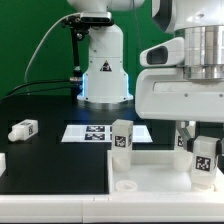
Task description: Assemble square table
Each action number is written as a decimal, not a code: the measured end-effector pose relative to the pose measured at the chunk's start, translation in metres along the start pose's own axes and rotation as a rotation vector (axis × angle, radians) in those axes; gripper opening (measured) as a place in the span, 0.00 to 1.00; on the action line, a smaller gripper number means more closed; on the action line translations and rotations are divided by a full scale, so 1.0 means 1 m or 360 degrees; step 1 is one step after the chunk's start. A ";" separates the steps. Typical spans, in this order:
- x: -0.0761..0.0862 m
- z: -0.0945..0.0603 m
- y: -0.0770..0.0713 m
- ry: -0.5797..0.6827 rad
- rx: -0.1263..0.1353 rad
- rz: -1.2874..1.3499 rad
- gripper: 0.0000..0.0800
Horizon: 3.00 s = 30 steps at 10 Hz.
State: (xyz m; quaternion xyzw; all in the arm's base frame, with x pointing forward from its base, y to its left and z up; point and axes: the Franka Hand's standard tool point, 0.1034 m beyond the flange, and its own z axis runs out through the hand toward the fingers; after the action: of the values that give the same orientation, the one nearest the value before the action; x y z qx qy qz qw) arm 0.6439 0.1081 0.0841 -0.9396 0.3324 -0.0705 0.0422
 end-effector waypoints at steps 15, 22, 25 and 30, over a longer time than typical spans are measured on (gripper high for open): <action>-0.007 0.000 -0.004 -0.0059 0.0030 -0.0762 0.81; -0.006 0.002 -0.001 -0.0055 0.0010 -0.0524 0.36; -0.009 0.003 0.000 -0.0045 -0.0040 0.0046 0.36; -0.012 0.004 -0.002 -0.0082 0.0027 0.1407 0.36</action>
Offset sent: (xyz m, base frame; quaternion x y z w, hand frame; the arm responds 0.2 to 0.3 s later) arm 0.0310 0.0129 0.0120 0.0677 -0.0615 0.3580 0.9292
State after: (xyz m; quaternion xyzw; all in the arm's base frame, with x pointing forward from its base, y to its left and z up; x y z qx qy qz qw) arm 0.6364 0.1177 0.0788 -0.7081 0.7006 -0.0249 0.0844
